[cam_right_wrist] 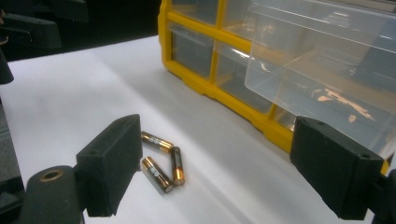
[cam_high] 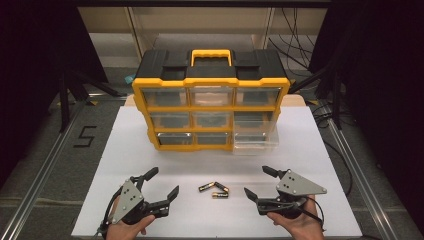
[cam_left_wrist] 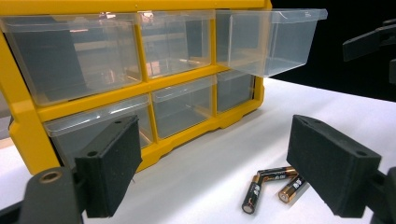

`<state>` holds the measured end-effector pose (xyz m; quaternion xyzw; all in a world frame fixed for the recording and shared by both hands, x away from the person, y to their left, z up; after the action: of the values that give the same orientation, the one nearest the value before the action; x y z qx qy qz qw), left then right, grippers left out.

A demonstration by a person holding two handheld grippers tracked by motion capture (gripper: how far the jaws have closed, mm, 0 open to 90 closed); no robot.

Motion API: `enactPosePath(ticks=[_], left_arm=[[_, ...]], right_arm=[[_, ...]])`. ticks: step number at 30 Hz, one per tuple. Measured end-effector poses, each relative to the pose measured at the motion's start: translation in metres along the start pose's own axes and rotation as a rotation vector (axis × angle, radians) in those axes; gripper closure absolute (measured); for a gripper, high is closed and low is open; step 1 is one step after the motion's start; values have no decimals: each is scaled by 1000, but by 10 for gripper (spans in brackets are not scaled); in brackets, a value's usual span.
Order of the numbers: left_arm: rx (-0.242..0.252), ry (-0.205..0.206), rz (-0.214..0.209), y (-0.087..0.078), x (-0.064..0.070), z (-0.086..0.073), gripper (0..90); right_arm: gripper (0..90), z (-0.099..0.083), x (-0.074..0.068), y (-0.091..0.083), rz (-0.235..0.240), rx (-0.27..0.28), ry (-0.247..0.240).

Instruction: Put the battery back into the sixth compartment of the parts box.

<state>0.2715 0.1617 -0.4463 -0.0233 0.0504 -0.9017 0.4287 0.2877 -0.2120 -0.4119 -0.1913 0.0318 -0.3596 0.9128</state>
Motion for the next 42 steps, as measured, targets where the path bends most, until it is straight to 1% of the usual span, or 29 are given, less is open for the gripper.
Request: enactPosePath(ticks=[1,2,5,6,7,8,9,10,11,12,13,14,15,17,18,19,20,22,26,28,29,30,33,36,39,40,41,42], left_arm=[[-1,-1,1,0,0,0,171],[-2,-1,1,0,0,0,171],[-1,-2,2,0,0,0,171],[-1,-2,1,0,0,0,171],[-2,-2,1,0,0,0,172],[-2,-3,2,0,0,0,172],[-1,-2,3,0,0,0,172],[-1,-2,3,0,0,0,171],[-2,-2,2,0,0,0,171],[-2,-2,1,0,0,0,171],[-2,-3,2,0,0,0,171],[-1,-3,3,0,0,0,171],[1,-4,3,0,0,0,172],[0,-4,1,0,0,0,171],[1,-5,2,0,0,0,171],[2,-6,3,0,0,0,172],[2,-5,3,0,0,0,171],[2,-6,2,0,0,0,172],[1,-4,2,0,0,0,171],[3,-6,3,0,0,0,171],[4,-6,4,0,0,0,171],[3,-5,4,0,0,0,171],[2,-6,3,0,0,0,172],[1,-4,2,0,0,0,171],[4,-5,4,0,0,0,172],[4,-5,4,0,0,0,172],[3,-5,3,0,0,0,172],[3,-7,2,0,0,0,172]], right_arm=[[179,1,1,1,-1,-6,-16],[180,3,0,3,9,-16,-15],[196,8,-3,10,35,-66,-46],[201,9,-4,13,34,-72,-54],[203,10,-5,15,44,-82,-68],[203,10,-5,15,44,-82,-68],[204,14,-6,19,60,-105,-80],[204,14,-6,19,60,-105,-80],[214,16,-9,25,72,-120,-102],[214,16,-9,25,72,-120,-102],[219,18,-10,28,75,-129,-118],[222,20,-12,30,89,-148,-129],[229,22,-15,38,117,-181,-158],[232,23,-16,40,125,-187,-165],[245,24,-20,45,148,-211,-186],[254,24,-21,47,163,-224,-191],[259,24,-24,51,181,-246,-207],[266,25,-27,58,205,-266,-227],[267,24,-32,68,229,-320,-260],[267,23,-33,72,245,-345,-264],[268,22,-34,75,244,-355,-270],[268,22,-33,77,256,-370,-272],[268,20,-33,83,255,-384,-275],[275,19,-33,89,259,-418,-269],[287,16,-33,95,279,-456,-281],[309,14,-33,100,288,-483,-301],[309,14,-33,100,288,-483,-301],[320,14,-33,102,298,-497,-314]])
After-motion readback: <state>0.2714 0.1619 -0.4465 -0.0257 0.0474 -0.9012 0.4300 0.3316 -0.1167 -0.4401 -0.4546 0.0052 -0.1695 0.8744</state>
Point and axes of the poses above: each handheld gripper's, and its own axes: y roughly forward along the jaws, z roughly out of its top, x roughly to its right, the point moved 1 cm from there along y, roughly forward along the jaws
